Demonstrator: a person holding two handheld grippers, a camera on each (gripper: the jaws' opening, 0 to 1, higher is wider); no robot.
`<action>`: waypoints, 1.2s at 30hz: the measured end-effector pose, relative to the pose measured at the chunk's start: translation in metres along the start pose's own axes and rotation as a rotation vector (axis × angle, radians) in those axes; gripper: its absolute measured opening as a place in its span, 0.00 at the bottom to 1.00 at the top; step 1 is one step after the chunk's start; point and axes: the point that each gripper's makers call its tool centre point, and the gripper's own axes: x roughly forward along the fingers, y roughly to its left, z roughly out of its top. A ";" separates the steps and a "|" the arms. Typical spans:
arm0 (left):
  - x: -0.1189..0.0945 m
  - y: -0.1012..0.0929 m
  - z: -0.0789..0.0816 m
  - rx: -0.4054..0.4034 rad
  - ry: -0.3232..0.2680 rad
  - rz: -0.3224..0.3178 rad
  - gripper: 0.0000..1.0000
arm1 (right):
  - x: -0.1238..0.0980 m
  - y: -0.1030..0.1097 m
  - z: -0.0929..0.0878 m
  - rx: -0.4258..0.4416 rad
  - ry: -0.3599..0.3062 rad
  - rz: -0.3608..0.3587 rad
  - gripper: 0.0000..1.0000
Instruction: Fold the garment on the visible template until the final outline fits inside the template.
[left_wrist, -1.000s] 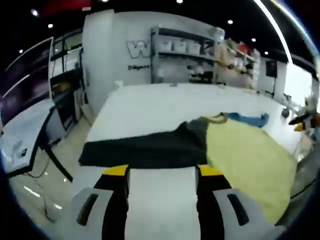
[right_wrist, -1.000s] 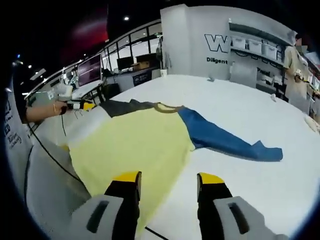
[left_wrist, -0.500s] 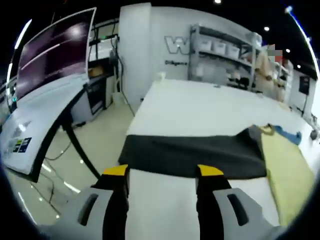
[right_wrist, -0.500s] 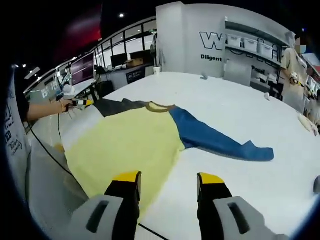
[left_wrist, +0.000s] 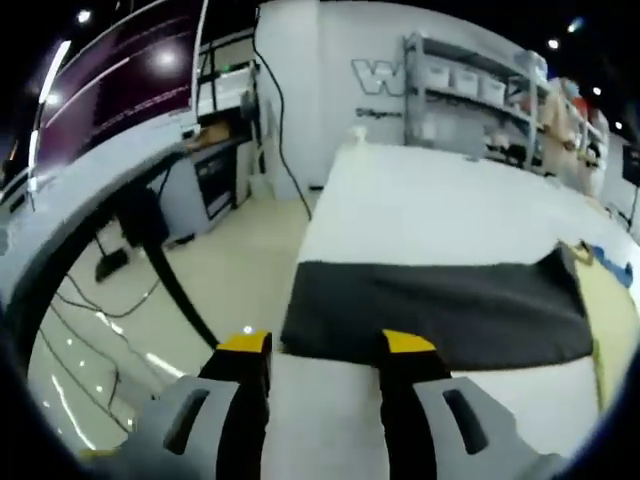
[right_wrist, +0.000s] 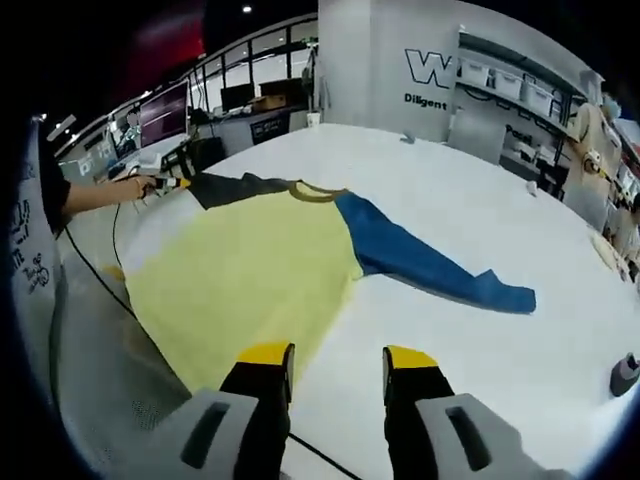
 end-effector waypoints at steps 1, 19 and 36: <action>-0.002 0.000 -0.001 0.001 -0.003 0.000 0.34 | 0.000 0.000 0.000 0.002 -0.002 -0.001 0.31; -0.033 0.000 -0.002 -0.072 -0.018 0.019 0.00 | 0.007 0.006 0.004 -0.062 0.022 -0.023 0.28; -0.127 -0.065 0.108 0.017 -0.271 -0.195 0.00 | -0.012 0.010 0.003 -0.006 -0.075 -0.021 0.29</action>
